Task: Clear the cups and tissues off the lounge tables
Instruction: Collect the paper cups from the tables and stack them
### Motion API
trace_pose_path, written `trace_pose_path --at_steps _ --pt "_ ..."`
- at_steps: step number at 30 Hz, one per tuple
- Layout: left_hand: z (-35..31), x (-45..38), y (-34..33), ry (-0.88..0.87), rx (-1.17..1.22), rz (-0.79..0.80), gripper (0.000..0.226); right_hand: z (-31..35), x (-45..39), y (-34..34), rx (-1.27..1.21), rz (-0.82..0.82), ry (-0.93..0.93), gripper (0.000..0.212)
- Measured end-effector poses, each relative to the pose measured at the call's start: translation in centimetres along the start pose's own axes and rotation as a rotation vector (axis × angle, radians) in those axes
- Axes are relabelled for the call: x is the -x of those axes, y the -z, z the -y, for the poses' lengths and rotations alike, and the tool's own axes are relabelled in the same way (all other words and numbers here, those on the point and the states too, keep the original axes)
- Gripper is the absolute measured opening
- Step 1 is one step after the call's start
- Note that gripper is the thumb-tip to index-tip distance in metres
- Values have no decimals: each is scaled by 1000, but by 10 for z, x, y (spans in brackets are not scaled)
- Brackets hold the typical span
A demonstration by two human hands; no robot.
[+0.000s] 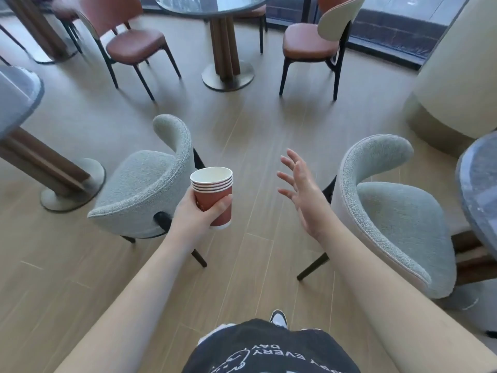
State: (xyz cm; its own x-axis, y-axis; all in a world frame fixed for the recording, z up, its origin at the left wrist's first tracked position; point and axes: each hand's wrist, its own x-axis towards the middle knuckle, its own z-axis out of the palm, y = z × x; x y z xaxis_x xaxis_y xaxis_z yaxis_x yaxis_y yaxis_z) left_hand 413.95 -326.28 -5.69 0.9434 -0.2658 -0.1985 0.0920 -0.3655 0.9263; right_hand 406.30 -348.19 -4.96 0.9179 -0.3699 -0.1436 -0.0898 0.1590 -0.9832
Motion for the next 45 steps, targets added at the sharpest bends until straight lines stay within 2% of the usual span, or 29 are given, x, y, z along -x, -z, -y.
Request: trace_pose_path --at_steps 3,7,13,17,21,27,35,42,45 --pt "-7 -40 -1 10 -1 -8 57 4 -42 -1 -19 3 -8 48" --pt "-9 -101 4 20 4 -19 66 3 -101 -16 -38 29 -37 43" --pt "-9 -219 20 -19 39 35 43 10 -208 -44 -16 2 -37 39" --pt "-25 -292 34 -25 44 85 58 33 -276 -65 4 -16 -6 41" --pt "-43 -361 33 -51 63 99 57 57 -335 -72 7 -28 26 46" --pt "-73 -451 6 -96 31 102 50 71 -418 -55 -7 -58 18 47" --pt "-106 -580 -58 -56 38 89 40 87 -552 -2 -11 -10 52 50" --pt "-171 -675 -109 -64 39 98 45 123 -666 57 -23 -4 75 56" --pt "-188 -710 -119 -64 44 85 57 128 -705 68 -33 -21 79 56"
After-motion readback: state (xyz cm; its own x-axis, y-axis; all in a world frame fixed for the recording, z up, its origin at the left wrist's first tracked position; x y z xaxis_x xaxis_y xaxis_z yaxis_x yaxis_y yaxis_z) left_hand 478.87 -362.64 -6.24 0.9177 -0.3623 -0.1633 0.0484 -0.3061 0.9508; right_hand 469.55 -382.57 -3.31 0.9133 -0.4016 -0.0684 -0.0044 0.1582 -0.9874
